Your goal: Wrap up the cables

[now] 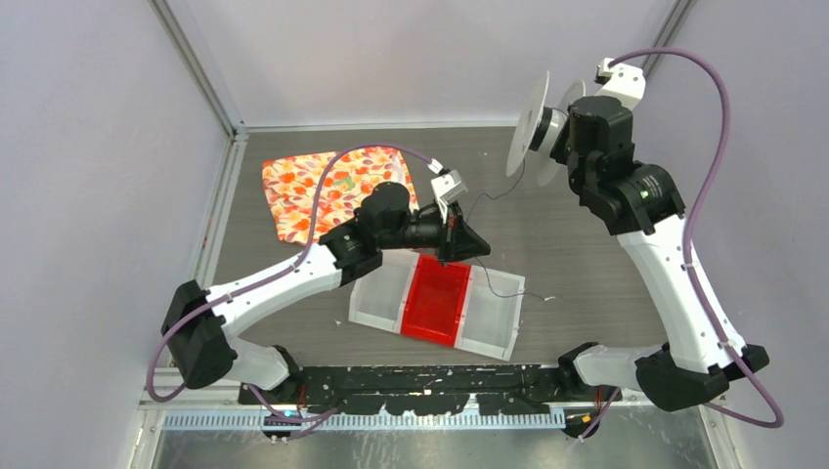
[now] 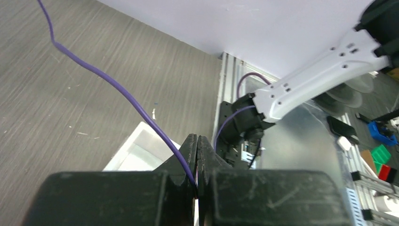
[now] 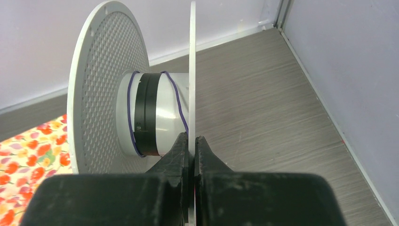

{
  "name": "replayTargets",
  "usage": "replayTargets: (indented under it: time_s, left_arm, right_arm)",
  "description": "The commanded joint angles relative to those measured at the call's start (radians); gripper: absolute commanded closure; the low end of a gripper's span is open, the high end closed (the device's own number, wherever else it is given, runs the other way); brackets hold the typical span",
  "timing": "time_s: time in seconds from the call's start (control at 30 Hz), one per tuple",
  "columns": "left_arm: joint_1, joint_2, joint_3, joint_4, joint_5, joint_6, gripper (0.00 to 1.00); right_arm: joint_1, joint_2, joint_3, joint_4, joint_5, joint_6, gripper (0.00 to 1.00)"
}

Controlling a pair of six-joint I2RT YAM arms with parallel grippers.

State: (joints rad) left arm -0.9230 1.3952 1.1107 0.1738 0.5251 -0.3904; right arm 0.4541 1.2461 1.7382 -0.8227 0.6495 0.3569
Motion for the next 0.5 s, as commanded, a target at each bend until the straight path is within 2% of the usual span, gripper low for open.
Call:
replayTargets:
  time_s: [0.0, 0.23, 0.47]
  left_arm:
    - [-0.007, -0.075, 0.106, -0.162, 0.083, -0.003, 1.0]
    - [-0.008, -0.106, 0.245, -0.237, 0.126, 0.016, 1.0]
    - [-0.008, -0.079, 0.376, -0.283, 0.099, 0.157, 1.0]
  right_arm:
    - [-0.002, 0.018, -0.005, 0.099, 0.045, -0.013, 0.99]
    - [-0.002, 0.037, -0.053, 0.06, -0.044, 0.011, 1.0]
    - [-0.001, -0.009, -0.102, -0.017, -0.271, 0.053, 0.99]
